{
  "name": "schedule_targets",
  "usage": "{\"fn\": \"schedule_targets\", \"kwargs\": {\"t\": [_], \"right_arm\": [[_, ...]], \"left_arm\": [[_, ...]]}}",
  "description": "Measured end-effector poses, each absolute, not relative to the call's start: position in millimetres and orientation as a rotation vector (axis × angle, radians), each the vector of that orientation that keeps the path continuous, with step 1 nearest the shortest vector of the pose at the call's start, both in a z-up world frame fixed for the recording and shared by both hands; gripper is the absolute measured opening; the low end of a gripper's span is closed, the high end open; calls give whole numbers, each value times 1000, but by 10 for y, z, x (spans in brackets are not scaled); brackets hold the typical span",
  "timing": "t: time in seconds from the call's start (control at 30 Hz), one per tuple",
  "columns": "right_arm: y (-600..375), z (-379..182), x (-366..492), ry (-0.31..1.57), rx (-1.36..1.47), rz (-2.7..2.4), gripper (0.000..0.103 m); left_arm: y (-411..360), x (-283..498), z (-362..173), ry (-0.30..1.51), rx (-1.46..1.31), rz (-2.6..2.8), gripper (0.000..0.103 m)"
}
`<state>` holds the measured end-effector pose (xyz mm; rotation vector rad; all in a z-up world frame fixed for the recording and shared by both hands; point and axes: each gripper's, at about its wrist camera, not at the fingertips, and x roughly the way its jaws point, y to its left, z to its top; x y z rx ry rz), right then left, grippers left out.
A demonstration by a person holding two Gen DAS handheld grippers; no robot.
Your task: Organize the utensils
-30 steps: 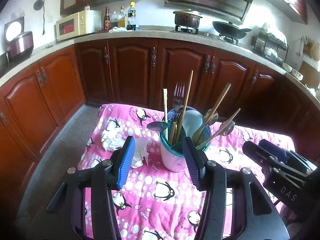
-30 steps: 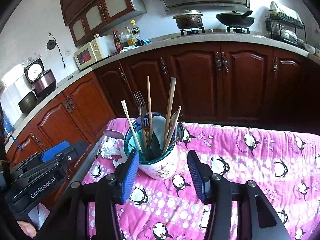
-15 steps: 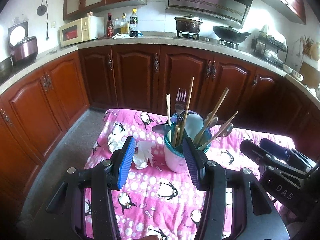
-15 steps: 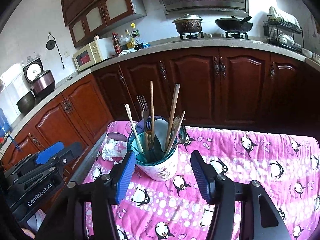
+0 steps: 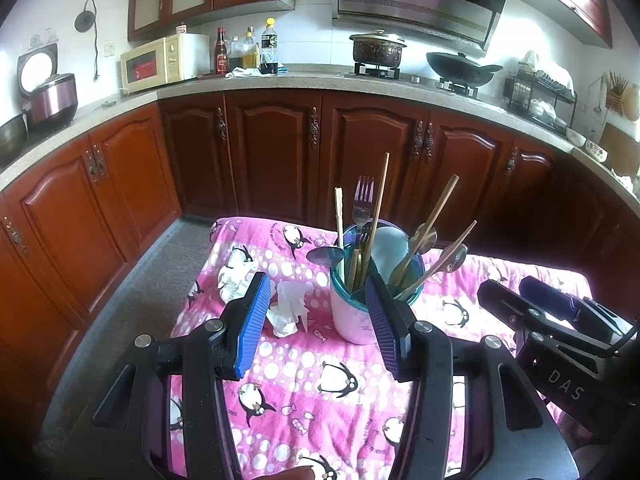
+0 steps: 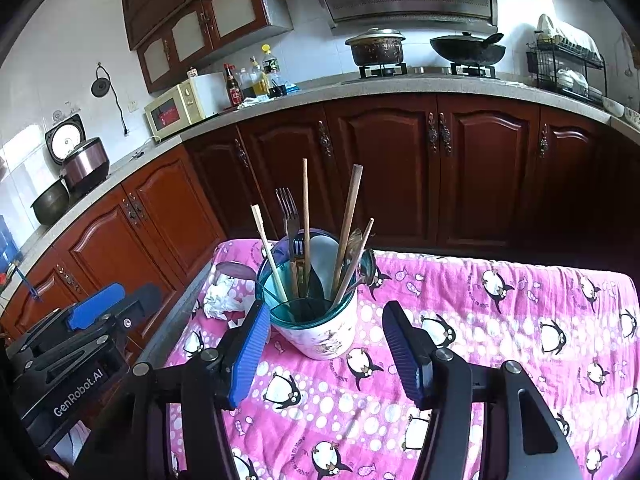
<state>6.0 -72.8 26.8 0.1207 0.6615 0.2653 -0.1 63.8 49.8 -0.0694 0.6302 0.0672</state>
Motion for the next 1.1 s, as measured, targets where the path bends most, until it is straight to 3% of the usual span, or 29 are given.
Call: {"fn": "schedule_targets", "kwargs": {"t": [1.1], "right_arm": [[-724, 163, 135, 690, 131, 276, 57]], "left_arm": [[615, 40, 466, 638, -48, 82, 49]]}}
